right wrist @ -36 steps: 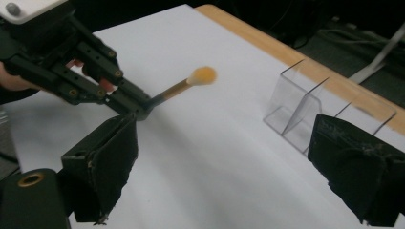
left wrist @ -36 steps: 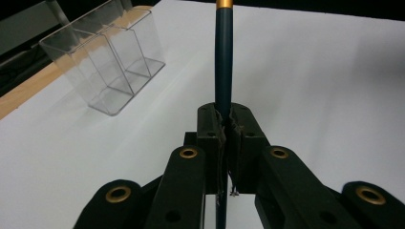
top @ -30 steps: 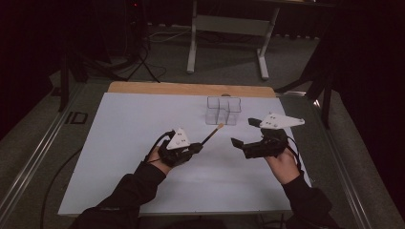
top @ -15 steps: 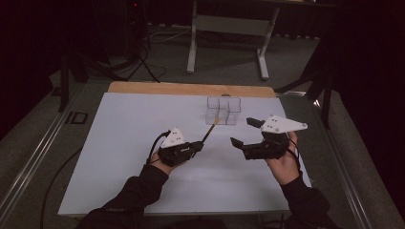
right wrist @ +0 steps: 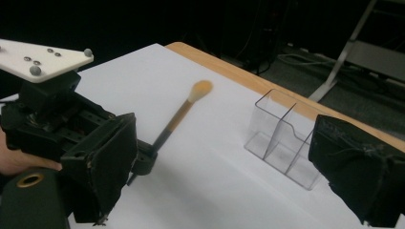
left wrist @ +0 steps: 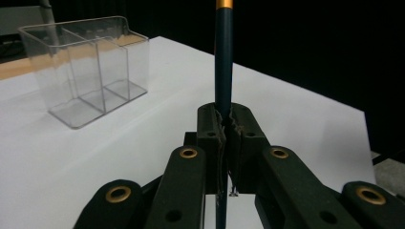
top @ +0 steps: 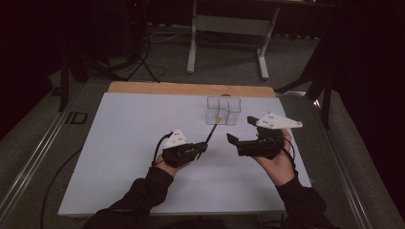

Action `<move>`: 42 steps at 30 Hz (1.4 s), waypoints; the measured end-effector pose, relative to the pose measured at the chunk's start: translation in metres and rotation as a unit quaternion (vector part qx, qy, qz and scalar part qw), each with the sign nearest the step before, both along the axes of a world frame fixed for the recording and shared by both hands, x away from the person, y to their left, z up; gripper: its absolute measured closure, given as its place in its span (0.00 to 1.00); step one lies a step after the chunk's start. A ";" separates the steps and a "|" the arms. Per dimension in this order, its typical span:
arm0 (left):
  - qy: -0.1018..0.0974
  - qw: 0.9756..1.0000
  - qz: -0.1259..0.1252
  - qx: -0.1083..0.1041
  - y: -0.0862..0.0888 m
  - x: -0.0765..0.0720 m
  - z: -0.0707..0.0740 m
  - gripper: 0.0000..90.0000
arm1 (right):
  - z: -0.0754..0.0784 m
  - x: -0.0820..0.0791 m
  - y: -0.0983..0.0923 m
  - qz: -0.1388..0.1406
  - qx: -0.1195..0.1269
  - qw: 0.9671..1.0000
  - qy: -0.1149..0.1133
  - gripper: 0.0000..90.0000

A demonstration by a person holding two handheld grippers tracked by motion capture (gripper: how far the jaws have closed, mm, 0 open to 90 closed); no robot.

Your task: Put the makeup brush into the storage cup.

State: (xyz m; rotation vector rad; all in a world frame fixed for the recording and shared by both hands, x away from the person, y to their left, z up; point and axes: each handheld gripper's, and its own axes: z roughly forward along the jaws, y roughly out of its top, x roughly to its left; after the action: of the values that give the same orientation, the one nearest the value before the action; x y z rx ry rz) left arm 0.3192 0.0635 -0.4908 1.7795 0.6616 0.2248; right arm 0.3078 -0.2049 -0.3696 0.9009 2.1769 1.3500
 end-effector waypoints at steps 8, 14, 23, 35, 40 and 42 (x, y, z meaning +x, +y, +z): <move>0.005 1.000 0.003 -0.029 -0.005 0.001 -0.004 0.94 | -0.004 -0.004 0.016 -0.019 0.012 1.000 0.019 0.21; 0.008 0.999 0.007 -0.037 -0.009 0.001 -0.005 0.94 | -0.001 -0.004 0.028 -0.037 0.037 0.998 0.038 0.34; 0.008 0.999 0.009 -0.045 -0.010 -0.001 -0.005 0.94 | -0.010 -0.001 0.041 -0.090 0.051 0.992 0.072 0.50; 0.008 0.999 0.005 -0.043 -0.014 -0.005 -0.004 0.94 | -0.022 0.006 0.053 -0.133 0.076 0.980 0.130 0.62; 0.006 0.999 0.002 -0.042 -0.016 -0.006 -0.004 0.94 | -0.024 0.009 0.055 -0.138 0.089 0.976 0.144 0.70; 0.008 0.999 0.003 -0.040 -0.017 -0.006 -0.004 0.94 | -0.024 0.011 0.056 -0.137 0.095 0.974 0.153 0.76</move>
State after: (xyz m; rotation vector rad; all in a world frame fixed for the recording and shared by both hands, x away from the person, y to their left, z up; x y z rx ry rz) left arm 0.3132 0.0462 -0.4946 1.7045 0.6789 0.1855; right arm 0.3187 -0.1485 -0.3941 1.5126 2.0578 1.3691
